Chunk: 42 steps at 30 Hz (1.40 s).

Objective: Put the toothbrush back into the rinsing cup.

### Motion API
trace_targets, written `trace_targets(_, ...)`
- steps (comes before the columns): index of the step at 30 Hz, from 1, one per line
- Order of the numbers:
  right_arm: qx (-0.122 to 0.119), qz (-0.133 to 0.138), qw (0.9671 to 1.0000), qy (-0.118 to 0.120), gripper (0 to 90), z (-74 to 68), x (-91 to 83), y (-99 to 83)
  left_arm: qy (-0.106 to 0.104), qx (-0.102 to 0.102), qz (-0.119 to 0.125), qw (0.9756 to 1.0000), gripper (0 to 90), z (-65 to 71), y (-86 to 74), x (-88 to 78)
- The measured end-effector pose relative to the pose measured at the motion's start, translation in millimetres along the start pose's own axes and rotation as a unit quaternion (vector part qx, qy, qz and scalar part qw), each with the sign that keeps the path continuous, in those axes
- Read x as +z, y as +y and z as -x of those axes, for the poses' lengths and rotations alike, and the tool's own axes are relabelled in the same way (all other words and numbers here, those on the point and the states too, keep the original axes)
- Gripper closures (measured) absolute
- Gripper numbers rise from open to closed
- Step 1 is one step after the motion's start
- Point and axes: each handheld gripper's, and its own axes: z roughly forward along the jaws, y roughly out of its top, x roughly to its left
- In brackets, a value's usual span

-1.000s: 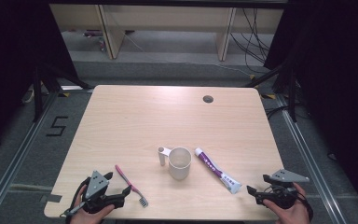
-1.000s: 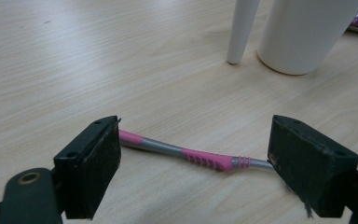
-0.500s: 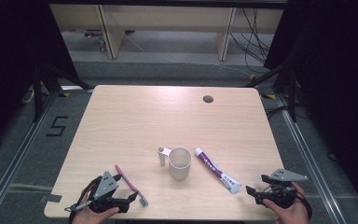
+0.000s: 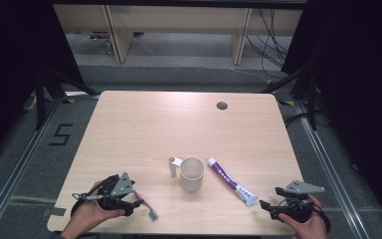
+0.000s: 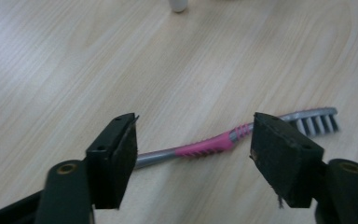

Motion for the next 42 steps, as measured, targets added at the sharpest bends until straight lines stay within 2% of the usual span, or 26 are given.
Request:
trace_targets(1, -0.014, 0.001, 0.9999, -0.004, 21.1, 2.0, 0.0, 0.3, -0.007, 0.004, -0.007, 0.9999, 33.6, -1.3, 1.7, 0.0)
trace_targets(3, -0.015, 0.0, 0.9999, -0.001, 21.2, 2.4, 0.4, 0.3, -0.018, 0.024, -0.031, 0.9991, 34.1, -4.2, 5.5, 0.6)
trace_targets(6, -0.02, 0.0, 0.9998, 0.001, 21.4, 2.7, 0.7, 0.0, -0.028, 0.048, -0.053, 0.997, 35.4, -6.4, 10.0, 3.5)
trace_targets(11, -0.014, -0.005, 0.9999, -0.002, 21.7, 1.1, 0.1, 0.3, -0.044, 0.083, -0.079, 0.9924, 38.2, -8.5, 13.3, 9.9)
trace_targets(12, -0.01, -0.004, 0.9999, 0.007, 21.7, 1.1, 1.3, 0.1, -0.047, 0.089, -0.08, 0.9917, 38.4, -8.7, 14.1, 11.0)
trace_targets(13, -0.017, -0.005, 0.9998, 0.002, 21.8, 2.0, 1.5, 0.0, -0.052, 0.091, -0.087, 0.9906, 39.3, -8.5, 15.2, 11.4)
trace_targets(15, -0.015, -0.007, 0.9999, 0.003, 21.9, 1.8, 1.4, 0.0, -0.057, 0.098, -0.094, 0.9891, 40.2, -7.9, 17.4, 13.2)
trace_targets(18, -0.016, -0.01, 0.9998, 0.005, 21.9, 1.9, 1.0, 0.1, -0.067, 0.114, -0.108, 0.9854, 43.0, -9.0, 21.0, 15.8)
trace_targets(21, -0.007, -0.01, 0.9999, 0.005, 22.1, 0.0, 1.1, 0.0, -0.079, 0.127, -0.124, 0.9809, 45.6, -11.0, 23.0, 19.1)
trace_targets(24, -0.015, -0.012, 0.9998, 0.004, 22.2, 1.7, 1.0, 0.0, -0.089, 0.137, -0.136, 0.9772, 47.3, -11.7, 24.1, 23.2)
trace_targets(29, -0.016, -0.008, 0.9998, 0.004, 22.4, 2.1, 1.7, -0.4, -0.098, 0.138, -0.147, 0.9746, 49.2, -12.8, 26.4, 28.2)
trace_targets(31, -0.016, -0.011, 0.9998, 0.006, 22.4, 2.1, 1.4, -0.2, -0.099, 0.133, -0.153, 0.9742, 50.2, -12.5, 26.6, 29.4)
trace_targets(36, -0.013, -0.014, 0.9998, 0.009, 22.5, 1.0, 1.5, 0.1, -0.111, 0.126, -0.167, 0.9715, 53.8, -12.8, 27.9, 32.3)
trace_targets(38, -0.014, -0.014, 0.9998, 0.009, 22.5, 0.9, 1.7, 0.0, -0.117, 0.118, -0.175, 0.9704, 56.4, -12.9, 28.2, 33.9)
trace_targets(39, -0.014, -0.014, 0.9998, 0.009, 22.5, 1.1, 1.9, -0.1, -0.119, 0.113, -0.175, 0.9708, 57.9, -12.9, 28.4, 34.3)
trace_targets(42, -0.015, -0.014, 0.9997, 0.012, 22.5, 1.1, 1.9, -0.2, -0.125, 0.112, -0.181, 0.9691, 62.6, -12.4, 29.3, 34.5)
